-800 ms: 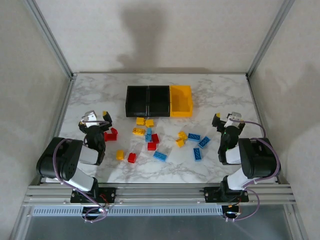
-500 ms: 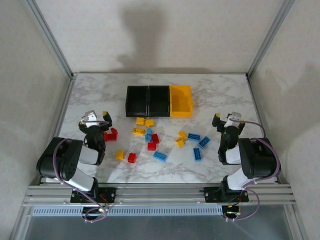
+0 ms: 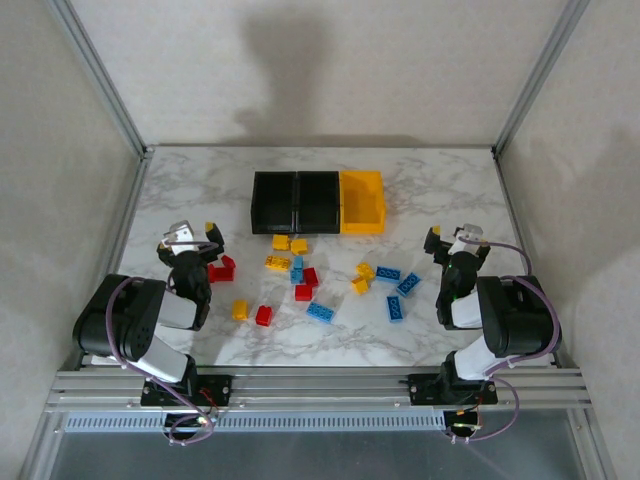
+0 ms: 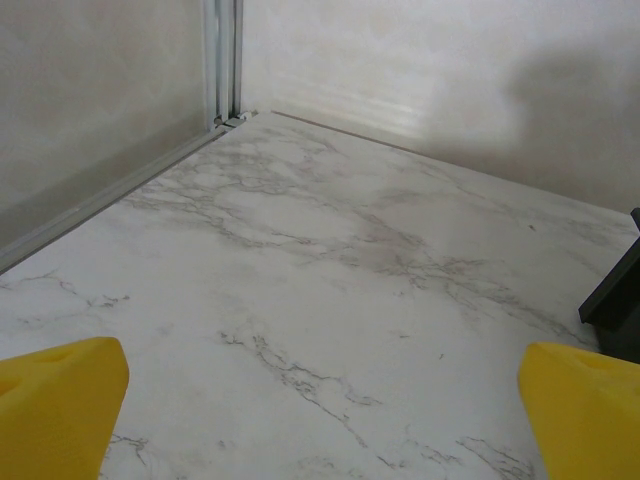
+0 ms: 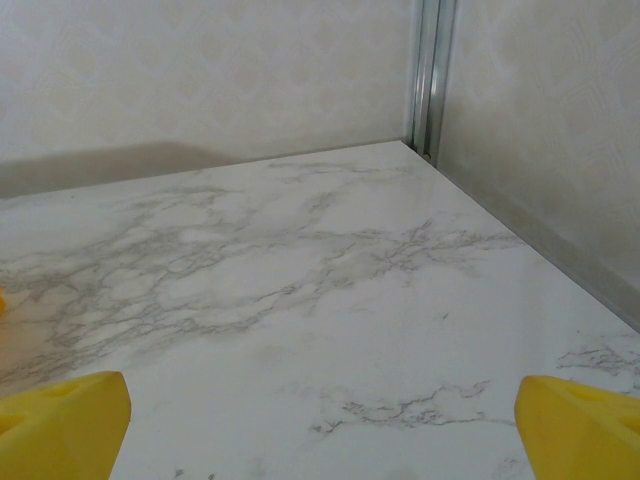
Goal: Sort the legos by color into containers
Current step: Pick up the lego from the center of the table.
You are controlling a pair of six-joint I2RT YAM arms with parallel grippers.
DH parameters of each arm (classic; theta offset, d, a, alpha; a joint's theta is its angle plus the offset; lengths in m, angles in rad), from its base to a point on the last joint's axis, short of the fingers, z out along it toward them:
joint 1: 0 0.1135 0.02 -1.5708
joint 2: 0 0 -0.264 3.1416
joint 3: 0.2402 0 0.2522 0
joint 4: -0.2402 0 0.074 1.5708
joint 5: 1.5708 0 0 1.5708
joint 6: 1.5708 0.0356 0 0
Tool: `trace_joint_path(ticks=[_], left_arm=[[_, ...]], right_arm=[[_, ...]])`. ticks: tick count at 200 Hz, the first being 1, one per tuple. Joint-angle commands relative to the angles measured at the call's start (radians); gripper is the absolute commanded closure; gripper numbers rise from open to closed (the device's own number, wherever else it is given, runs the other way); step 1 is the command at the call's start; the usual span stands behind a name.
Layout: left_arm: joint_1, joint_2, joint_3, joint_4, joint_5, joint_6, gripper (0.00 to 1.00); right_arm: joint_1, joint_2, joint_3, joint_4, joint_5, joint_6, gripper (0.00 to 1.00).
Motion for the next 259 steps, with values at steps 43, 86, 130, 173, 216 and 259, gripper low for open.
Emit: trace_joint_path(ticks=[43, 86, 130, 173, 216, 259], left_arm=[[-0.003, 0.000, -0.002, 0.051, -0.012, 0.006, 0.01], [0.002, -0.002, -0.001, 0.045, -0.003, 0.003, 0.01], [-0.038, -0.079, 0.031, -0.073, -0.084, 0.028, 0.01], [-0.043, -0.293, 0.221, -0.454, -0.168, -0.039, 0.01], [-0.039, -0.444, 0.278, -0.647, -0.022, -0.283, 0.00], [-0.018, -0.540, 0.362, -0.997, 0.208, -0.619, 0.01]], right_arm=[[0.008, 0.003, 0.004, 0.037, 0.018, 0.002, 0.01], [0.008, 0.003, 0.004, 0.038, 0.018, 0.002, 0.01], [0.020, -0.063, 0.015, -0.026, -0.025, -0.038, 0.01], [0.024, -0.274, 0.184, -0.387, -0.015, 0.001, 0.01], [0.019, -0.479, 0.321, -0.684, -0.142, 0.269, 0.01], [-0.013, -0.561, 0.515, -1.180, -0.212, 0.588, 0.10]])
